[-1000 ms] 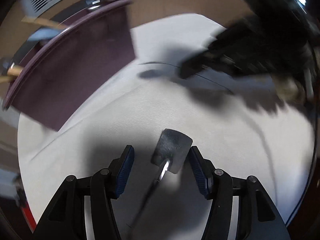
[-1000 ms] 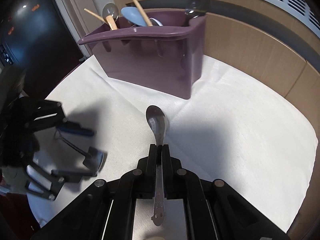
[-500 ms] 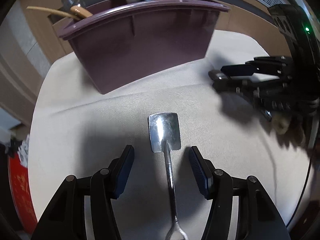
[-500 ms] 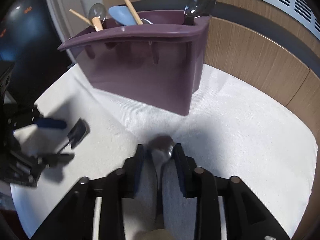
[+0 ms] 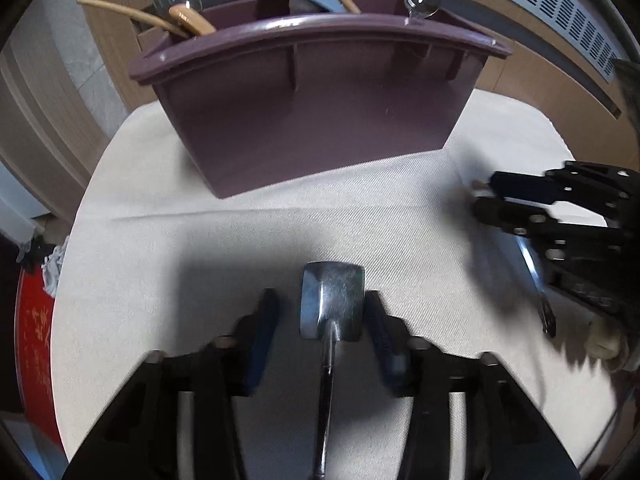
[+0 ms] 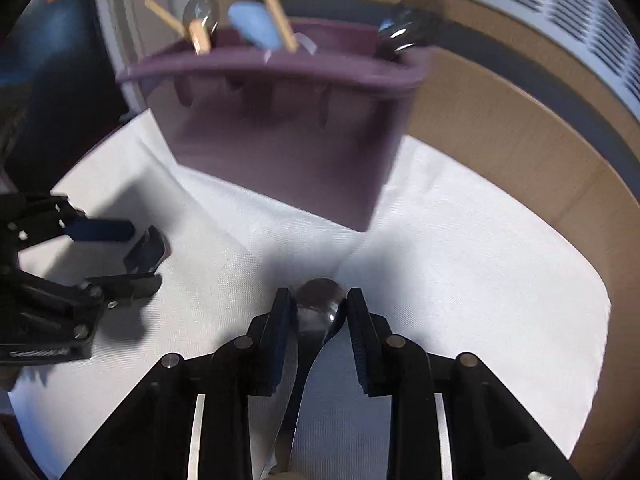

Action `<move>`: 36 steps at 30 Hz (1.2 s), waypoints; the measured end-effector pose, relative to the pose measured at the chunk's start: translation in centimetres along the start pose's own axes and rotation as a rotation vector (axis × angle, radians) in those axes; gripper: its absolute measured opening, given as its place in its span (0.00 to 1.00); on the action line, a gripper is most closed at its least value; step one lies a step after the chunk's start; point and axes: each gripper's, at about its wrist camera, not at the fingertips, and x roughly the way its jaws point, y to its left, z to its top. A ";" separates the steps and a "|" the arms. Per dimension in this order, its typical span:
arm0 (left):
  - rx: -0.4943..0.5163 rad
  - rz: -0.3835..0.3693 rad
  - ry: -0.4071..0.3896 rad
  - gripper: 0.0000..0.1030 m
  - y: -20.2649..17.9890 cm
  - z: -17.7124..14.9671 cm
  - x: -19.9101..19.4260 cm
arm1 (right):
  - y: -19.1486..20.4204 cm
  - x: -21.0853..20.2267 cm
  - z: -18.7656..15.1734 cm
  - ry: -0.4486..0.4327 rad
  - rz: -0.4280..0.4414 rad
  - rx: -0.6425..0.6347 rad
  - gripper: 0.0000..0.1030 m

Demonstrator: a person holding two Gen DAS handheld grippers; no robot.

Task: Organize utensils
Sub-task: 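Lift the spatula and metal spoon up over the purple caddy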

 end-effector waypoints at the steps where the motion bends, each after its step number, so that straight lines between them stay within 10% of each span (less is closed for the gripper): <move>1: -0.004 -0.001 -0.008 0.32 0.1 0.0 -0.1 | 0.0 -1.1 -0.2 -0.031 0.001 0.002 0.25; 20: -0.207 -0.026 -0.481 0.32 2.1 -4.4 -14.0 | -1.0 -10.6 -2.7 -0.309 -0.046 0.072 0.25; 27: -0.199 -0.038 -0.987 0.32 2.1 2.9 -25.5 | -0.3 -21.8 3.8 -0.718 -0.192 0.059 0.25; 31: -0.210 -0.005 -1.100 0.32 2.5 5.7 -24.7 | -0.1 -23.8 7.6 -0.876 -0.243 0.053 0.25; 36: -0.315 0.021 -1.094 0.32 5.1 7.6 -19.5 | -1.6 -18.6 10.9 -0.823 -0.191 0.091 0.25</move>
